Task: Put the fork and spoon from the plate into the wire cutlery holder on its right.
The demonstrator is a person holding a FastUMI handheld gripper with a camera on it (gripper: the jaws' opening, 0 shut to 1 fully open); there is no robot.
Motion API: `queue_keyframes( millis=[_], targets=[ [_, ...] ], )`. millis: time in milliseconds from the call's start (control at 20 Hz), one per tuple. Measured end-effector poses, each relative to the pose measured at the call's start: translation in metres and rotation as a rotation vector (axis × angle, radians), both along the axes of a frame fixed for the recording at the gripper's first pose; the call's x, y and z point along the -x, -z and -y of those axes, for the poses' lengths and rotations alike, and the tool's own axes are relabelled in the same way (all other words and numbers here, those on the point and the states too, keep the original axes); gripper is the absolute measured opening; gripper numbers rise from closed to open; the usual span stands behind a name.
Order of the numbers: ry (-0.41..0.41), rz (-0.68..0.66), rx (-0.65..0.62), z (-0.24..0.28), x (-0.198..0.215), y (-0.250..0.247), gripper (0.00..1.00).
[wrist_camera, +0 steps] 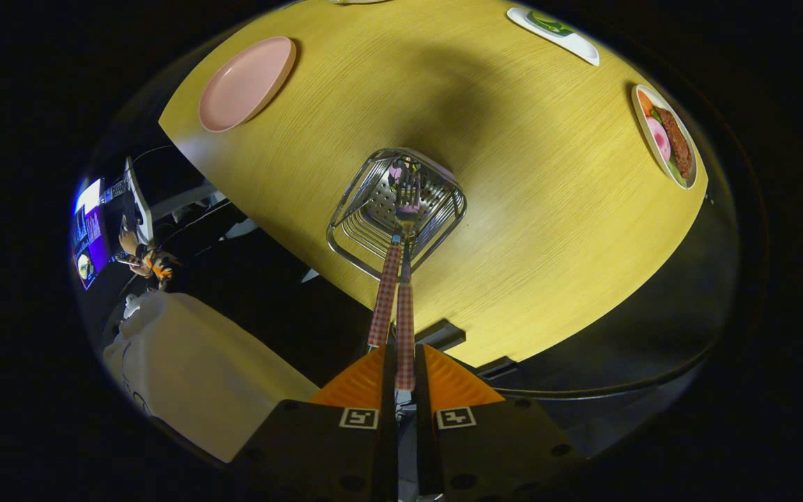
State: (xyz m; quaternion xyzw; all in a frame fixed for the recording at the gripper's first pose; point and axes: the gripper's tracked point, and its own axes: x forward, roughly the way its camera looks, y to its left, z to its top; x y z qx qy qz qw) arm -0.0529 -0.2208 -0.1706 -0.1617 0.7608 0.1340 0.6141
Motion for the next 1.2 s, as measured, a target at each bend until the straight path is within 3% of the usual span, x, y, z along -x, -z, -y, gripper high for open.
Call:
queue_keyframes(
  millis=[100,150,200,250,450,700,1200],
  targets=[
    [0.005,0.045,-0.023,-0.004,-0.006,-0.005,0.3],
    [0.009,0.074,-0.032,-0.005,-0.009,-0.009,0.49],
    [0.021,0.101,-0.051,-0.005,-0.01,-0.01,0.56],
    [0.038,0.129,-0.072,-0.01,-0.013,-0.014,0.71],
    [0.081,0.254,-0.16,-0.027,-0.016,-0.027,0.97],
    [0.112,0.454,-0.247,-0.051,-0.018,-0.061,1.0],
    [0.43,0.993,-0.449,-0.078,-0.03,-0.145,1.0]
  ],
)
